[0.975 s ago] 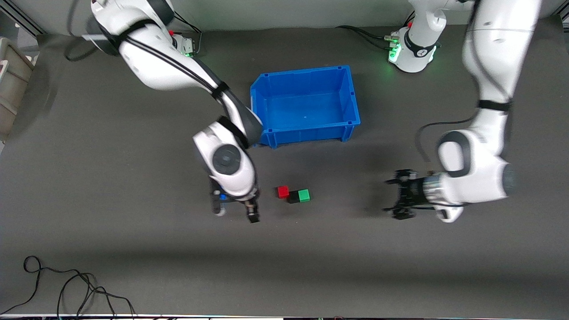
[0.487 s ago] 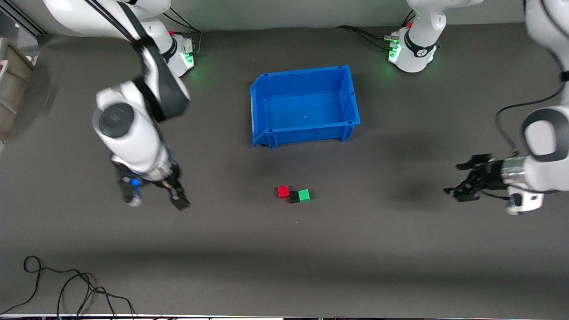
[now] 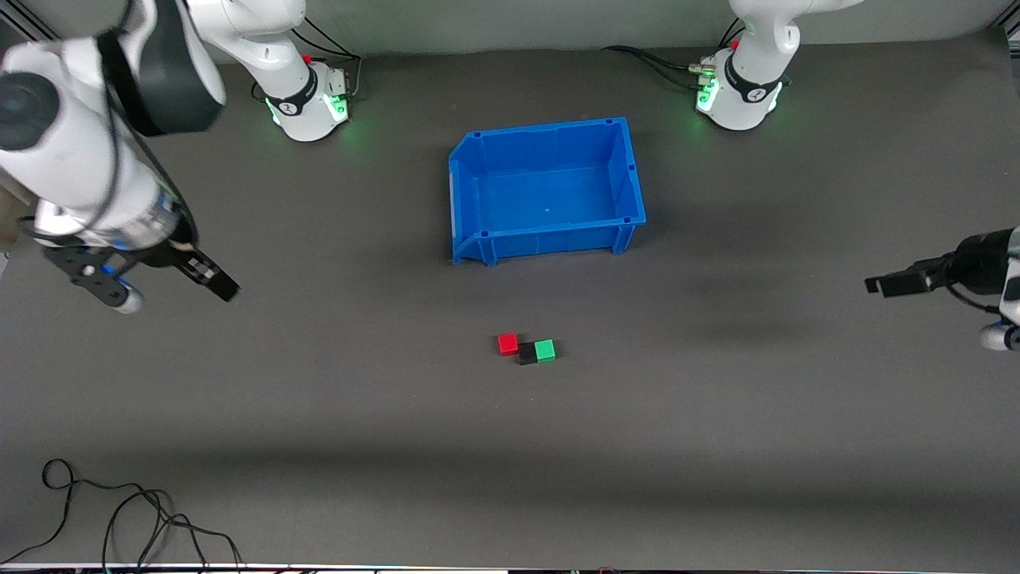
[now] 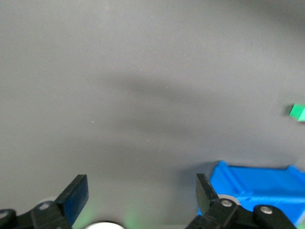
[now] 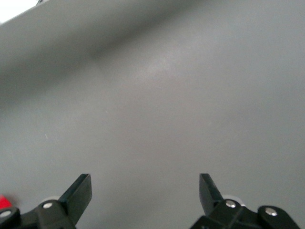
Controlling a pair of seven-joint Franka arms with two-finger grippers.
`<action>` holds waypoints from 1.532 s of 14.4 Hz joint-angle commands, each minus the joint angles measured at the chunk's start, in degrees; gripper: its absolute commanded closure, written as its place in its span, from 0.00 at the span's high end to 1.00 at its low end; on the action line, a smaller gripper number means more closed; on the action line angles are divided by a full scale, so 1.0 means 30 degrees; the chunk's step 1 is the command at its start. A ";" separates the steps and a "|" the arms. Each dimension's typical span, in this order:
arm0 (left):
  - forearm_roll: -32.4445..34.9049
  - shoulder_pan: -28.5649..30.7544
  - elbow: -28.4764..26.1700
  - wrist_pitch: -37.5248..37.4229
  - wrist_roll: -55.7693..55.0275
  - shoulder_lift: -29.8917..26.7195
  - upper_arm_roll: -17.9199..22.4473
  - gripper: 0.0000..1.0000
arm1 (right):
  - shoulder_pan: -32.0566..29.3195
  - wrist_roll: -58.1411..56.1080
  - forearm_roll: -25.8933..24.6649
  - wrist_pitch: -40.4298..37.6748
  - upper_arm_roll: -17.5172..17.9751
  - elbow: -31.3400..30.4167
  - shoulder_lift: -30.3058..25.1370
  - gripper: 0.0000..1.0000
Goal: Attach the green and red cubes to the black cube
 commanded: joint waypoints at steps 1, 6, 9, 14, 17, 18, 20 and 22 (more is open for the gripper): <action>0.1267 -0.1030 -0.0258 -0.0396 0.2034 -0.1557 -0.0063 1.00 | -0.1232 -0.3499 0.1632 -0.0826 0.0262 -0.0280 -0.1195 1.00; 0.2144 -0.2435 -0.1721 0.0978 0.2246 -0.3844 -0.0064 1.00 | -0.2320 -0.7922 0.3338 -0.3228 0.0086 0.0830 -0.2020 1.00; 0.2528 -0.2614 -0.3034 0.2233 0.2245 -0.4983 -0.0093 1.00 | -0.2320 -0.8424 0.3397 -0.4666 0.0057 0.2178 -0.1494 1.00; 0.2616 -0.2585 -0.3981 0.2507 0.2158 -0.5780 -0.0503 1.00 | -0.2291 -0.8512 0.4481 -0.4875 -0.0149 0.2827 -0.0877 1.00; 0.2616 -0.2556 -0.3512 0.1540 0.2333 -0.5722 -0.0474 1.00 | -0.2233 -0.9361 0.3665 -0.4263 -0.0149 0.2885 -0.0555 1.00; 0.2616 -0.2556 -0.3511 0.1450 0.2333 -0.5722 -0.0474 1.00 | -0.2203 -0.9333 0.3631 -0.4143 -0.0149 0.2885 -0.0496 1.00; 0.2645 -0.2556 -0.3482 0.1449 0.2304 -0.5722 -0.0474 1.00 | -0.2203 -0.9041 0.3718 -0.4142 -0.0149 0.2914 -0.0466 1.00; 0.2674 -0.2556 -0.3453 0.1449 0.2304 -0.5722 -0.0474 1.00 | -0.2203 -0.9040 0.3748 -0.4142 -0.0149 0.2915 -0.0466 1.00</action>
